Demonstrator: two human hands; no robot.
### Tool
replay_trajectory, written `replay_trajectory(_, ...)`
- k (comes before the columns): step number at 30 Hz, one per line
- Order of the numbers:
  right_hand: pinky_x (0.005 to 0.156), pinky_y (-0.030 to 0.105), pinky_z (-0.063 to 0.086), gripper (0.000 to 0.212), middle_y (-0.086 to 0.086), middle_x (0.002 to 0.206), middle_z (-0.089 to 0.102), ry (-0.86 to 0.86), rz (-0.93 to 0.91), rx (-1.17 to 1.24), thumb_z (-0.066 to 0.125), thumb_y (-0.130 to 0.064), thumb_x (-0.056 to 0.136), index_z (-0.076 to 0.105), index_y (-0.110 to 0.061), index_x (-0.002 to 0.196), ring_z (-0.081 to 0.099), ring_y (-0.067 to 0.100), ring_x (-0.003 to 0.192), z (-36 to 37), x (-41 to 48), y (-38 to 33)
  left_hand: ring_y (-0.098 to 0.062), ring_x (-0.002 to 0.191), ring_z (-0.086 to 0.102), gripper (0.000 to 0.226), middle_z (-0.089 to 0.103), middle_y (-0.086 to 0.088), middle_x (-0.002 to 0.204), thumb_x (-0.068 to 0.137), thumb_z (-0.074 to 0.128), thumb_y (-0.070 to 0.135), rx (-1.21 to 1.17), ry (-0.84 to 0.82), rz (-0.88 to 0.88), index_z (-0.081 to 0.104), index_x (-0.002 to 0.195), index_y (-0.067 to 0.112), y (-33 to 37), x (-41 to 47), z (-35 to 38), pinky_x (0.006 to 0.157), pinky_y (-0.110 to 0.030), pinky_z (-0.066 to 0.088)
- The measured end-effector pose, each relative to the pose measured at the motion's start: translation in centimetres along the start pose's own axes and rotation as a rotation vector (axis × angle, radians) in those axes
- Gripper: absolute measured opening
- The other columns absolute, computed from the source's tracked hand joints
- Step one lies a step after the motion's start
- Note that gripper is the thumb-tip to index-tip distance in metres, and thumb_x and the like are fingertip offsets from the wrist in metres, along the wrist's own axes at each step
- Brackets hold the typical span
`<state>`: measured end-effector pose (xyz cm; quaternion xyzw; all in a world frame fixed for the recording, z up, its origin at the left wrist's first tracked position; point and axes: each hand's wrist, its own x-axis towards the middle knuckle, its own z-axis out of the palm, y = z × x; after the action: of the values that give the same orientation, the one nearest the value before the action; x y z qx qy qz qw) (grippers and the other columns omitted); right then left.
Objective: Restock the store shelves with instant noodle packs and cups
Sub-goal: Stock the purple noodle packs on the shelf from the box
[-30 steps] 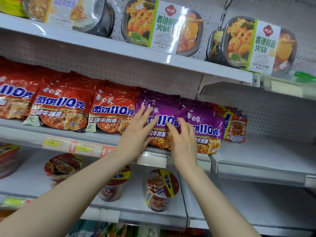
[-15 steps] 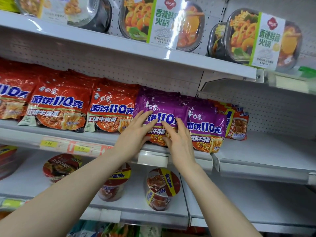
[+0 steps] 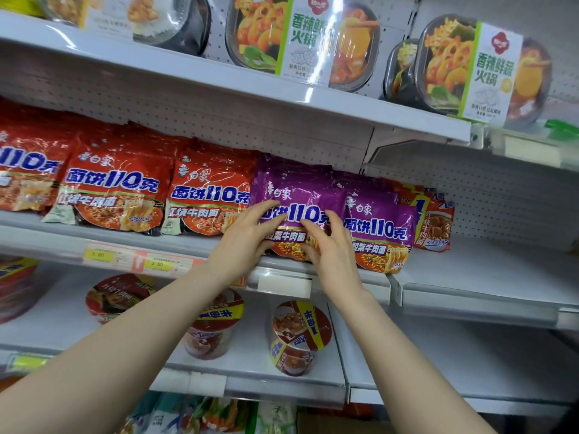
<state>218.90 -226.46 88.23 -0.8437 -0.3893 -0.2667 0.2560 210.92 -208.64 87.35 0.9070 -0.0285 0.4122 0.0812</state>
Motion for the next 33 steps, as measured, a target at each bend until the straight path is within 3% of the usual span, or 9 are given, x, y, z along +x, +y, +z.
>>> replay_trajectory(4, 0.116, 0.047, 0.027, 0.048, 0.014, 0.159, 0.026, -0.006, 0.008, -0.012, 0.061, -0.014, 0.096, 0.051, -0.022, 0.143, 0.026, 0.035, 0.143, 0.0, -0.1, -0.4, -0.036, 0.140, 0.035, 0.066, 0.038, -0.014, 0.152, 0.080, 0.075, 0.004, 0.014, -0.035, -0.009, 0.051, 0.141, 0.010, 0.4, -0.5, -0.3, 0.113, -0.049, 0.033)
replay_trajectory(10, 0.119, 0.051, 0.026, 0.046, 0.020, 0.158, 0.028, 0.026, 0.007, 0.007, 0.059, -0.013, 0.098, 0.052, -0.018, 0.143, 0.025, 0.038, 0.146, 0.4, -1.0, -1.1, -0.038, 0.147, 0.018, 0.059, 0.034, -0.011, 0.156, 0.087, 0.070, 0.011, 0.044, -0.048, -0.062, 0.049, 0.142, 0.012, 1.6, -1.0, -0.2, 0.117, -0.054, 0.024)
replay_trajectory(14, 0.117, 0.049, 0.030, 0.044, 0.020, 0.154, 0.035, 0.085, 0.004, 0.012, 0.060, -0.010, 0.097, 0.054, -0.016, 0.140, 0.030, 0.037, 0.144, 0.4, -2.4, -1.5, -0.040, 0.143, 0.029, 0.057, 0.045, -0.015, 0.147, 0.083, 0.072, 0.007, 0.023, -0.004, 0.003, 0.055, 0.137, 0.011, 1.8, -1.8, -0.2, 0.115, -0.056, 0.029)
replay_trajectory(20, 0.115, 0.044, 0.034, 0.049, 0.017, 0.150, 0.040, 0.149, 0.008, 0.011, 0.061, -0.005, 0.094, 0.053, -0.015, 0.141, 0.034, 0.032, 0.139, 0.0, -4.8, -1.7, -0.034, 0.123, 0.047, 0.049, 0.056, -0.013, 0.132, 0.082, 0.071, 0.004, -0.105, 0.053, 0.052, 0.061, 0.130, 0.011, 3.0, -3.5, -0.3, 0.103, -0.046, 0.041)
replay_trajectory(33, 0.105, 0.038, 0.037, 0.050, 0.016, 0.143, 0.044, 0.118, 0.200, -0.039, 0.056, -0.006, 0.095, 0.050, -0.017, 0.143, 0.041, 0.032, 0.131, -1.7, -16.8, 4.6, -0.030, 0.109, 0.053, 0.040, 0.059, -0.011, 0.121, 0.086, 0.069, 0.007, -0.269, -0.110, 0.148, 0.064, 0.126, 0.012, 11.4, -9.5, 5.4, 0.092, -0.034, 0.040)
